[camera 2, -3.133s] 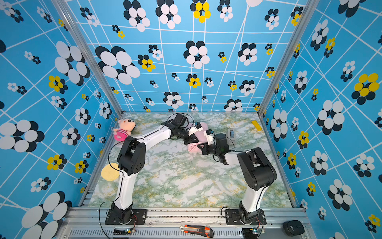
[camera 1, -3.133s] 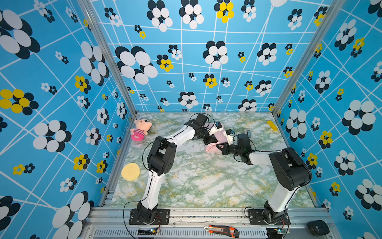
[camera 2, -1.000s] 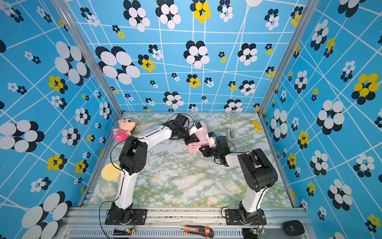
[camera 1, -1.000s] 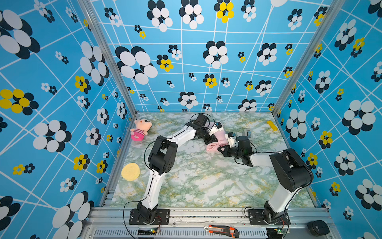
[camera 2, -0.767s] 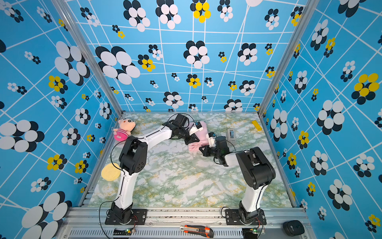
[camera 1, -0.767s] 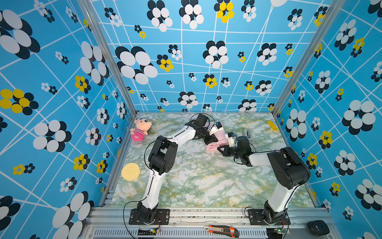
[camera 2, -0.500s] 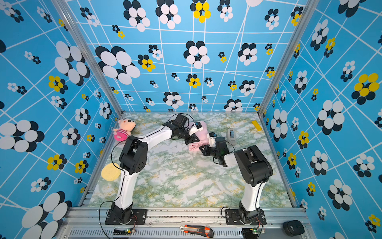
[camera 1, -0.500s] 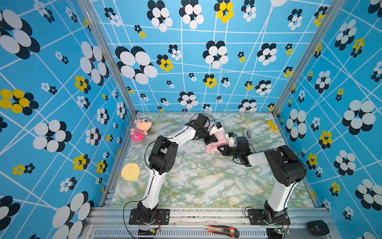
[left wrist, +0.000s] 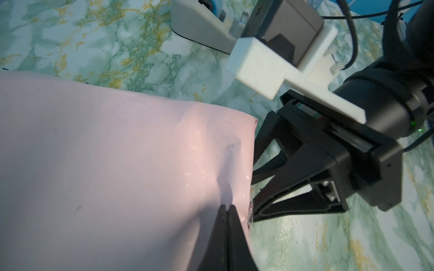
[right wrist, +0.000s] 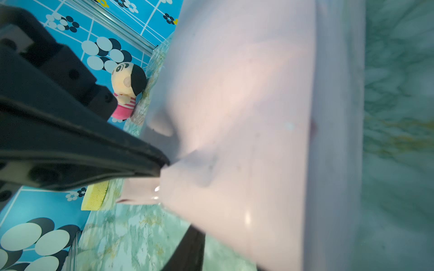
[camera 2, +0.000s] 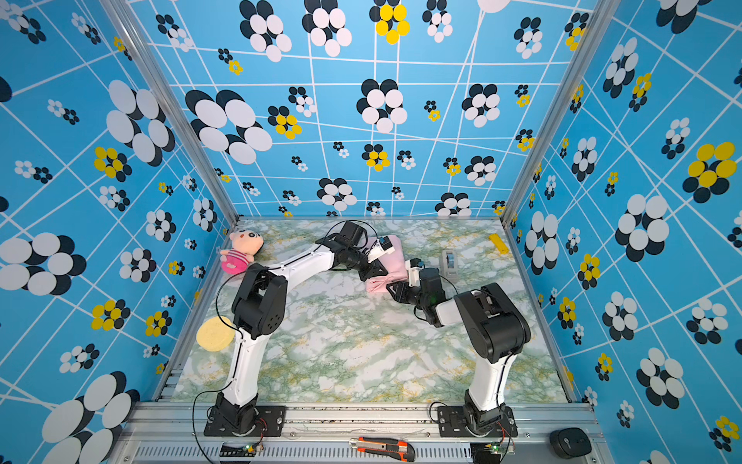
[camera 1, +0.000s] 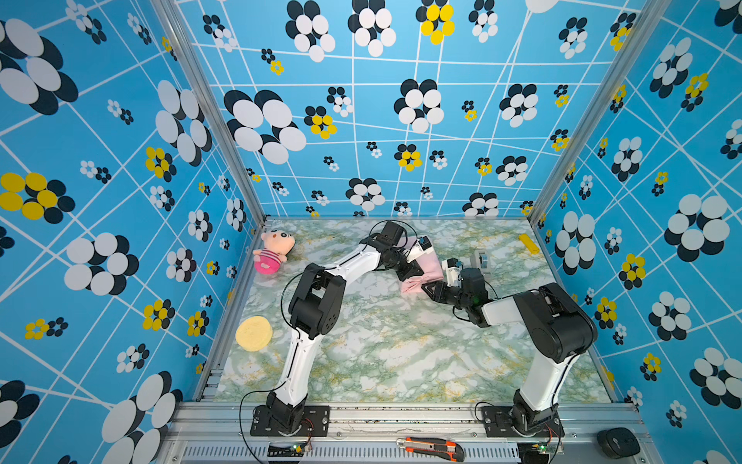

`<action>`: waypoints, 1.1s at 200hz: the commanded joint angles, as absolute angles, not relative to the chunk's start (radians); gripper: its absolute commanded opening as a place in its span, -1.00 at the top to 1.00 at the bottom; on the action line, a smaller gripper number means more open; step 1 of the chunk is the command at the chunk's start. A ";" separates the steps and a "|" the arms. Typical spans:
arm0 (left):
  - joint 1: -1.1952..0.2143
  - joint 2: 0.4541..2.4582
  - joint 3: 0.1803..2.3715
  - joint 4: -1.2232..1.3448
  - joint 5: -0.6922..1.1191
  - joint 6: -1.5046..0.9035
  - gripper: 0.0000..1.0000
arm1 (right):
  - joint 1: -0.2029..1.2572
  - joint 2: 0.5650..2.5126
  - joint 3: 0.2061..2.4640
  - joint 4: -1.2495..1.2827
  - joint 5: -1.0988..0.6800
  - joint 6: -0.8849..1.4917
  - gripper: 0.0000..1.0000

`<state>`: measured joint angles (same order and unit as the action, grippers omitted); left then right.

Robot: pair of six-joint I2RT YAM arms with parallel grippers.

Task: Wrap a gift box in wrapping paper
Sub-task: Stick the wrapping paper to the gift box.

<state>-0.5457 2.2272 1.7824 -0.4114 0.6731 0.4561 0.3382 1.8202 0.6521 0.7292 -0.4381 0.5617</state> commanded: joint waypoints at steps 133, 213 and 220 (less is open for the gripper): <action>-0.541 2.259 1.776 -0.421 0.664 0.454 0.93 | 0.400 1.739 0.679 0.642 -0.373 0.540 1.00; -0.541 2.261 1.778 -0.421 0.672 0.452 0.93 | 0.400 1.838 0.784 0.678 -0.320 0.532 1.00; -0.541 2.262 1.778 -0.423 0.673 0.453 0.92 | 0.400 1.839 0.791 0.682 -0.318 0.532 1.00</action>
<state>-0.5457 2.2276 1.7824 -0.4110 0.6731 0.4564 0.3962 1.8267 0.7494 0.6399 -0.3645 0.5537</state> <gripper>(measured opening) 0.047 0.048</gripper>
